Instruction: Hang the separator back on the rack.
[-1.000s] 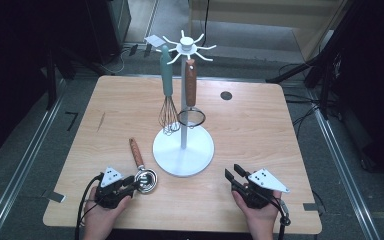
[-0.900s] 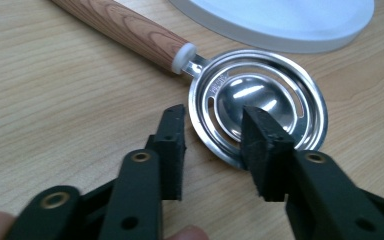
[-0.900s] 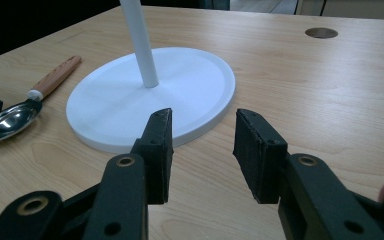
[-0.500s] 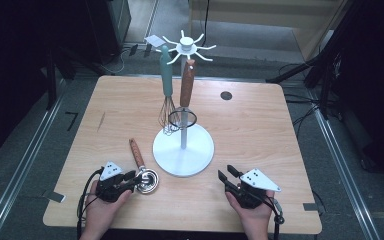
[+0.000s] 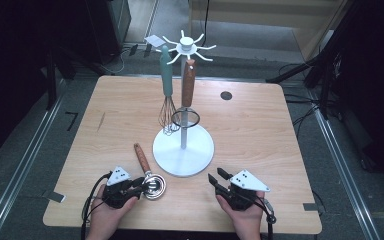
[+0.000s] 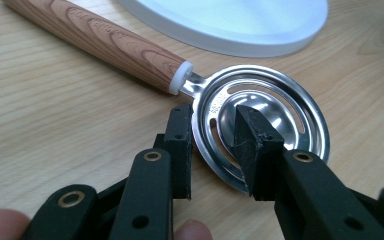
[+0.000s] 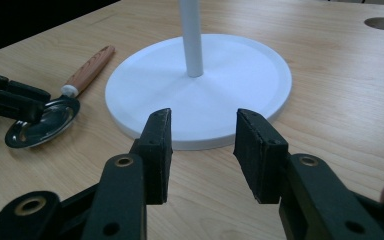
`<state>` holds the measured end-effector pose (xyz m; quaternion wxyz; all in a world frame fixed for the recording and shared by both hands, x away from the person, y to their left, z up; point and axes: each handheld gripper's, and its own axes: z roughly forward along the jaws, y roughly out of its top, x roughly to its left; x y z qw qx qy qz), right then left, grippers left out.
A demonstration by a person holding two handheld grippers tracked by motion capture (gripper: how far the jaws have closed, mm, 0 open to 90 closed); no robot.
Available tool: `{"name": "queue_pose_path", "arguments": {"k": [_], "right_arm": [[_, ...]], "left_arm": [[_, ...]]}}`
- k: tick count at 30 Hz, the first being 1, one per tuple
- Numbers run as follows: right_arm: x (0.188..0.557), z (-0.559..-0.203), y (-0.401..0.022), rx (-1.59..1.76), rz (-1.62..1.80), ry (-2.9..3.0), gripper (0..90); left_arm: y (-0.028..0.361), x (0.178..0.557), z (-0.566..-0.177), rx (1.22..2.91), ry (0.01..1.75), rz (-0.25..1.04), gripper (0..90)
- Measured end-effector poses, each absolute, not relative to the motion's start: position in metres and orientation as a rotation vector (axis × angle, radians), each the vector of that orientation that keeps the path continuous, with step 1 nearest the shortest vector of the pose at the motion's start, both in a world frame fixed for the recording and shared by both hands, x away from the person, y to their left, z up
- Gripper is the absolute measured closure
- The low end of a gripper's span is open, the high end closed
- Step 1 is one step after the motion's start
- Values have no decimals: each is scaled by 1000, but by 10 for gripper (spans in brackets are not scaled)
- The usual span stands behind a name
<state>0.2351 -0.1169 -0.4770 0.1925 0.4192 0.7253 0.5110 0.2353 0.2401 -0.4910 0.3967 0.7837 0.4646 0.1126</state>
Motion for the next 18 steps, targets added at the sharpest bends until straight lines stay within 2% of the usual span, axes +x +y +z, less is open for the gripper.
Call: {"name": "queue_pose_path", "arguments": {"k": [12,18], "right_arm": [[228,-481,-86,1110,1452,2162,638],[223,-484,-67,1050,1466,2244,708]], "left_arm": [[223,228,-491,1990,1152,248,622],[213,224,-491,1999,1135,234,594]]}}
